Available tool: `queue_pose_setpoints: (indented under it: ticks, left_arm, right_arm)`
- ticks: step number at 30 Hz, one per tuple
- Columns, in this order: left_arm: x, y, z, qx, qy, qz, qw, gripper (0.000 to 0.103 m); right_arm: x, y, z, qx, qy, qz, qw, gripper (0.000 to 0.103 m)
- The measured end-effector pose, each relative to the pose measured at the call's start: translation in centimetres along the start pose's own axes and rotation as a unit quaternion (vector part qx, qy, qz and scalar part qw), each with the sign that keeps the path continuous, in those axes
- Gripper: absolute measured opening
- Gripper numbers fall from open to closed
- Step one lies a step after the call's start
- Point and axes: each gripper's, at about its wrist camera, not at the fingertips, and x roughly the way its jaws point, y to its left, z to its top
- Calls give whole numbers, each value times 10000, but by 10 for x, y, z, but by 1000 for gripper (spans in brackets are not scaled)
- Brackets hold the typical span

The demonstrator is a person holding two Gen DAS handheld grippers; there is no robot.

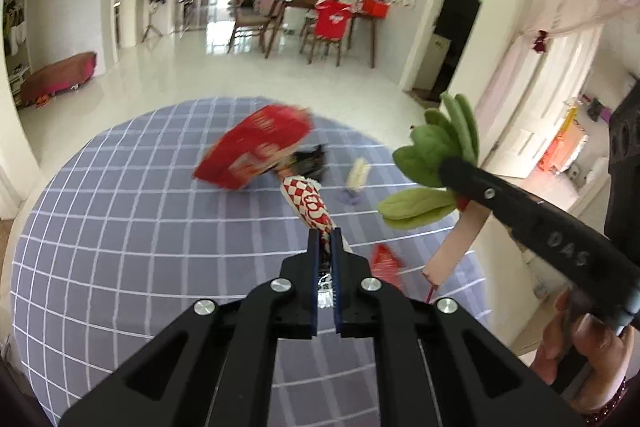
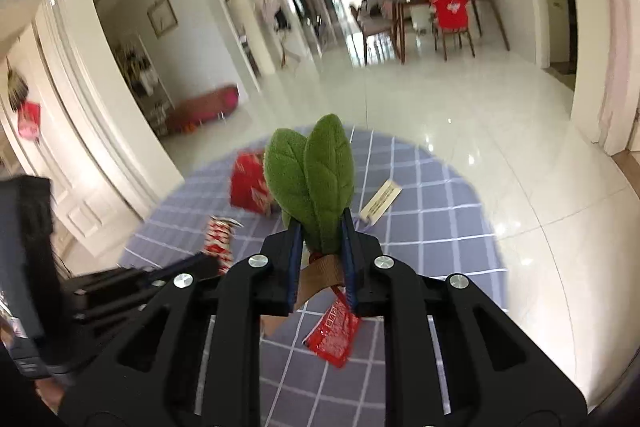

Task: Collect trash
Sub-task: 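Lift the green leaf bundle with red bag in the right tool while the left holds the packet, then carry both items over the blue basin and open both tools to drop them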

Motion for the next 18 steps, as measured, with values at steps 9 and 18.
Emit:
queue_pose_setpoints:
  ticks: [9,18]
  left_arm:
    - [-16,-92,-7,574,-44,-648,9962,5]
    - [26,-210,-57,1387,577,-1387,9789,5]
  right_arm:
    - [-111,-61,-19,572,-651,-334,9957,18]
    - [-163,-155,-105,1488,-407,-1215,9805,18]
